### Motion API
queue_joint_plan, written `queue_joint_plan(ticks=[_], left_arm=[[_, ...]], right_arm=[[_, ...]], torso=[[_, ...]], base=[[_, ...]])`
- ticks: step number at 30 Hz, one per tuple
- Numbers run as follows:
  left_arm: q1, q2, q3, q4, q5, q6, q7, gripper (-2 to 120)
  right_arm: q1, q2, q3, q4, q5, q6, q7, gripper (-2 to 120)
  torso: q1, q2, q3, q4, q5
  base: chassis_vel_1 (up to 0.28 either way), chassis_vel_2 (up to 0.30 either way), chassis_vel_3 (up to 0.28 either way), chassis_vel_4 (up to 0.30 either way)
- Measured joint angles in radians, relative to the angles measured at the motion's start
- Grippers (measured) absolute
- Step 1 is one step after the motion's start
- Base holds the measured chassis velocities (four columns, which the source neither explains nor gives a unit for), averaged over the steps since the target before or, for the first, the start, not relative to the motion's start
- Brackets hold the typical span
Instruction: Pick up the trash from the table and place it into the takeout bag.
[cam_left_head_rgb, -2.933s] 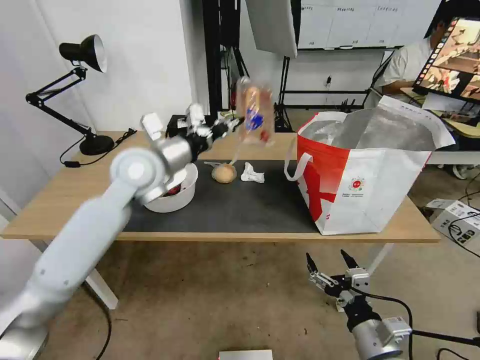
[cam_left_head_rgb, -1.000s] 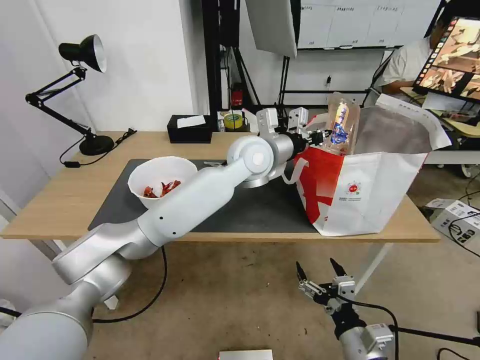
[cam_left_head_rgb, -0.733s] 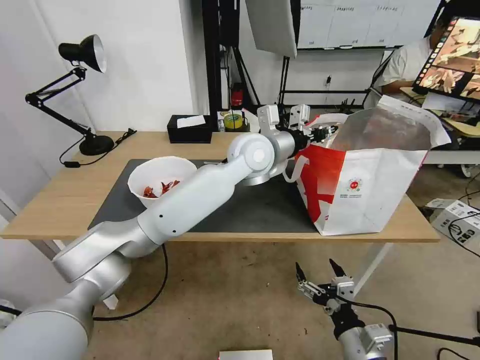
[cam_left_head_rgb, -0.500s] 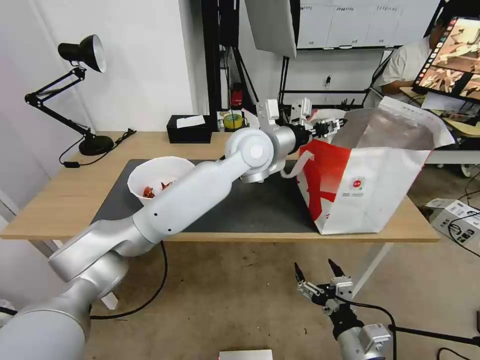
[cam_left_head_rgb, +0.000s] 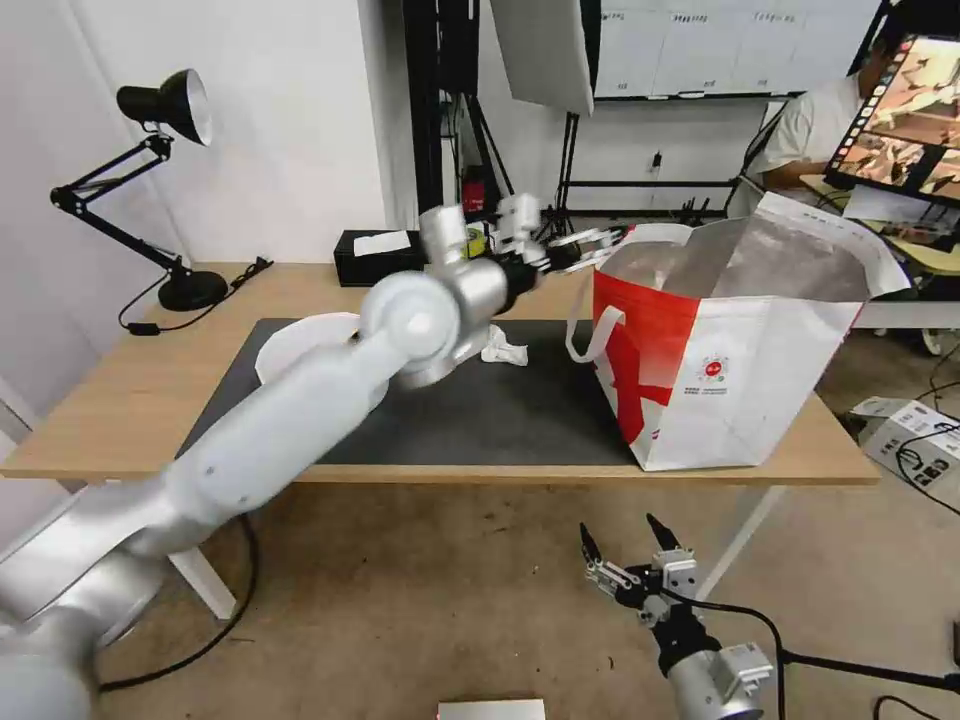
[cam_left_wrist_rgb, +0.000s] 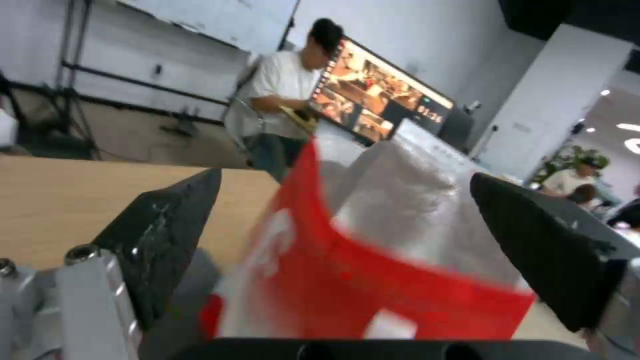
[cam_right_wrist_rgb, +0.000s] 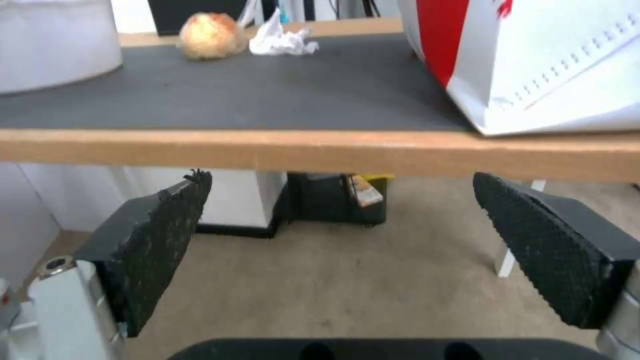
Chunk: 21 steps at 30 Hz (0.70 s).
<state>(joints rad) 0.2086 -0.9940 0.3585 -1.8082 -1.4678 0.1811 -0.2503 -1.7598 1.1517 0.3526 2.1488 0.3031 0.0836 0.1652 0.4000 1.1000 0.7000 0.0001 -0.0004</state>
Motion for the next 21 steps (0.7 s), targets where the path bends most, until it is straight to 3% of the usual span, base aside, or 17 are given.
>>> queue_joint_plan(ticks=[2, 7, 10, 11, 14, 15, 18, 21], left_arm=[[0.057, 0.058, -0.034, -0.043, 0.048, -0.01, 0.028, 100], [0.152, 0.125, -0.093, -0.085, 0.122, -0.03, 0.076, 100], [0.315, 0.214, -0.175, -0.091, 0.313, -0.107, 0.194, 100], [0.315, 0.214, -0.175, -0.091, 0.313, -0.107, 0.194, 100], [0.489, 0.27, -0.303, -0.094, 0.491, -0.158, 0.301, 100], [0.489, 0.27, -0.303, -0.094, 0.491, -0.158, 0.301, 100], [0.661, 0.302, -0.427, -0.111, 0.58, -0.206, 0.353, 100], [0.74, 0.313, -0.478, -0.12, 0.616, -0.243, 0.358, 100]], right_arm=[[0.004, -0.002, 0.0, 0.0, 0.002, 0.007, 0.0, 100], [0.008, -0.005, -0.005, 0.001, 0.004, 0.011, 0.0, 100], [0.01, -0.005, -0.017, 0.003, 0.004, 0.014, 0.0, 100], [0.01, -0.005, -0.017, 0.003, 0.004, 0.014, 0.0, 100], [0.01, -0.004, -0.026, 0.008, 0.009, 0.015, 0.0, 100], [0.01, -0.004, -0.026, 0.008, 0.009, 0.015, 0.0, 100], [0.01, -0.003, -0.029, 0.011, 0.017, 0.017, 0.0, 100], [0.01, 0.0, -0.029, 0.012, 0.017, 0.019, -0.001, 100]], torso=[[0.0, 0.0, 0.0, 0.0001, 0.0], [0.0, 0.0, 0.0, 0.0, 0.0001], [0.0, 0.0, 0.0, 0.0, -0.0001], [0.0, 0.0, 0.0, 0.0, -0.0001], [0.0, 0.0, 0.0, -0.0001, 0.0], [0.0, 0.0, 0.0, -0.0001, 0.0], [0.0, 0.0, 0.0, 0.0003, 0.0001], [0.0, 0.0, 0.0, 0.0002, 0.0]], base=[[0.0, 0.0, 0.0, 0.0], [0.0, 0.0, 0.0, 0.0], [0.0, 0.0, 0.0, 0.0], [0.0, 0.0, 0.0, 0.0], [0.0, 0.0, 0.0, 0.0], [0.0, 0.0, 0.0, 0.0], [0.0, 0.0, 0.0, 0.0], [0.0, 0.0, 0.0, 0.0]])
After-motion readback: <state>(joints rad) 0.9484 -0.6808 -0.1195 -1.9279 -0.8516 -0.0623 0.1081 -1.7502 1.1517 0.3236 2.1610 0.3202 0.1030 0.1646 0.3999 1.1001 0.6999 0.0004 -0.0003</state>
